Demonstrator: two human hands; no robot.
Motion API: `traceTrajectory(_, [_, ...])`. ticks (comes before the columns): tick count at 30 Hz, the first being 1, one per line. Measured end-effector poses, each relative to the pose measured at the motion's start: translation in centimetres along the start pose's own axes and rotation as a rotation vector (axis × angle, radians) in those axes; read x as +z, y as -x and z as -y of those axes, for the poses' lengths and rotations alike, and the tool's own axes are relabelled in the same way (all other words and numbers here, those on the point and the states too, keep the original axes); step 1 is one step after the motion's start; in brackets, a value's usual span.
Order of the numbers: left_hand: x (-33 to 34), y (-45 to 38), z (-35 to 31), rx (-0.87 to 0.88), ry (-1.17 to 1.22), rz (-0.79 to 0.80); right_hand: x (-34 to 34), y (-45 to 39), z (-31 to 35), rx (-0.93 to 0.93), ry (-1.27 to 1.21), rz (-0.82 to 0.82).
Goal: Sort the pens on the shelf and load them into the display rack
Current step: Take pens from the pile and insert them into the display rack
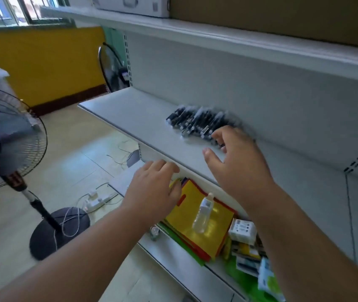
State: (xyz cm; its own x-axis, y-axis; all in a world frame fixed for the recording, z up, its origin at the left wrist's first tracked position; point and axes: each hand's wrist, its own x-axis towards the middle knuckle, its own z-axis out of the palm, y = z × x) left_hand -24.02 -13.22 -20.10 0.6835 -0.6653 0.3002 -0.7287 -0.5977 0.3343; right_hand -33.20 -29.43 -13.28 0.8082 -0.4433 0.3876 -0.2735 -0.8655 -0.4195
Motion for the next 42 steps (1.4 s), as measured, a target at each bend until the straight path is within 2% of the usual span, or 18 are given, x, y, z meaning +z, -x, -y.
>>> traceTrajectory(8, [0.1, -7.5, 3.2, -0.07, 0.026, -0.018, 3.7, -9.0, -0.9, -0.048, -0.039, -0.003])
traceTrajectory(13, [2.5, -10.8, 4.3, -0.032, 0.037, 0.075, 5.5, -11.8, -2.4, -0.025, -0.016, -0.007])
traceTrajectory(26, [5.1, -23.5, 11.0, 0.242, 0.214, 0.094, 10.0, -17.4, -1.3, 0.231, 0.137, -0.094])
traceTrajectory(30, [5.4, -27.0, 13.2, 0.159, 0.191, 0.145, 11.8, -18.5, -0.1, 0.309, 0.154, -0.142])
traceTrajectory(33, [6.0, -29.3, 14.1, 0.082, 0.117, 0.254, 12.8, -18.7, 0.6, 0.363, 0.157, -0.158])
traceTrajectory(35, [6.4, -30.4, 14.3, 0.1, 0.065, 0.31, 13.1, -18.8, 0.9, 0.387, 0.156, -0.165])
traceTrajectory(42, [6.7, -33.1, 15.1, 0.119, 0.015, 0.359, 12.8, -19.1, 0.8, 0.459, 0.177, -0.198])
